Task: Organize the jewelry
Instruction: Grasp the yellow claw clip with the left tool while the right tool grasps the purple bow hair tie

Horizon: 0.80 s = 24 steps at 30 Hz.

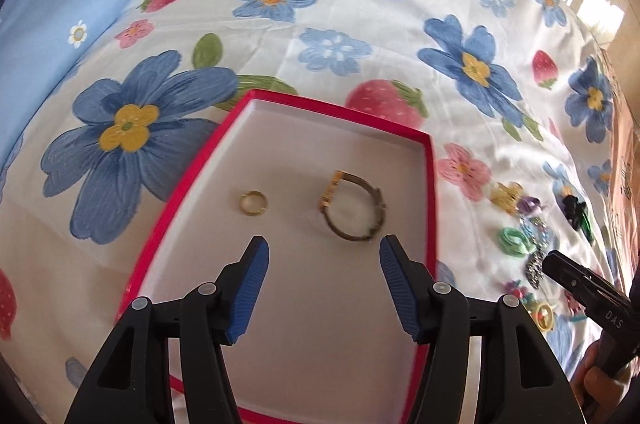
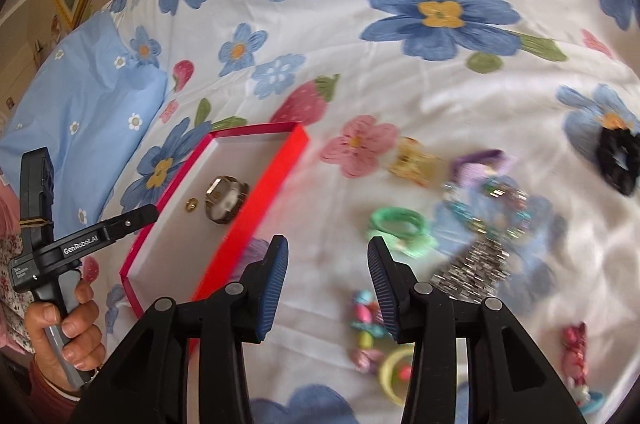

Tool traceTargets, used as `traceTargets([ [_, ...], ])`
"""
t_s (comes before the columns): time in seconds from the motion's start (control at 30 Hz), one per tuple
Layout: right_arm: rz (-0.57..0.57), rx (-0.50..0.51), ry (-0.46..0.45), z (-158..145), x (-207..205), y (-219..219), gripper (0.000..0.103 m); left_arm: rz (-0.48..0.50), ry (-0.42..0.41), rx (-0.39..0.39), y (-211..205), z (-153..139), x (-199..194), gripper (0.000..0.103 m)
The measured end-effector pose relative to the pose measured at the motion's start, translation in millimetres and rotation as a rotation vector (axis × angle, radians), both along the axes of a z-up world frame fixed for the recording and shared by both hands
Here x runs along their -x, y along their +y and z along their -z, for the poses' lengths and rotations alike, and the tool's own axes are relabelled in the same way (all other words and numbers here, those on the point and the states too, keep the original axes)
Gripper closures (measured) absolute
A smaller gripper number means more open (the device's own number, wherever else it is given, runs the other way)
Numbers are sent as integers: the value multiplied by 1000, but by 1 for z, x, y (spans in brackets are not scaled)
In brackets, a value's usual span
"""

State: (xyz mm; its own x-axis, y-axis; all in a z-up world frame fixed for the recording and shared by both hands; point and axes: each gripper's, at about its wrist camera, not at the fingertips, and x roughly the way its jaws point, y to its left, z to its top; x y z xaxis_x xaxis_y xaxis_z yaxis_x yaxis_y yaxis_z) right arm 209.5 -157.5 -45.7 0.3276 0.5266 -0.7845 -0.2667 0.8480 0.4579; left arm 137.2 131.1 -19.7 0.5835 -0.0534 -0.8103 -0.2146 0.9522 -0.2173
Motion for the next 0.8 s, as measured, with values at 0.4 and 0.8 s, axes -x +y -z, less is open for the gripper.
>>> traceTargets([
  [0.4, 137, 33, -16, -4, 10, -75, 60, 141, 0, -34, -58, -13, -12, 41],
  [0.8, 172, 62, -7, 13, -9, -100, 60, 280, 13, -84, -108, -8, -50, 40],
])
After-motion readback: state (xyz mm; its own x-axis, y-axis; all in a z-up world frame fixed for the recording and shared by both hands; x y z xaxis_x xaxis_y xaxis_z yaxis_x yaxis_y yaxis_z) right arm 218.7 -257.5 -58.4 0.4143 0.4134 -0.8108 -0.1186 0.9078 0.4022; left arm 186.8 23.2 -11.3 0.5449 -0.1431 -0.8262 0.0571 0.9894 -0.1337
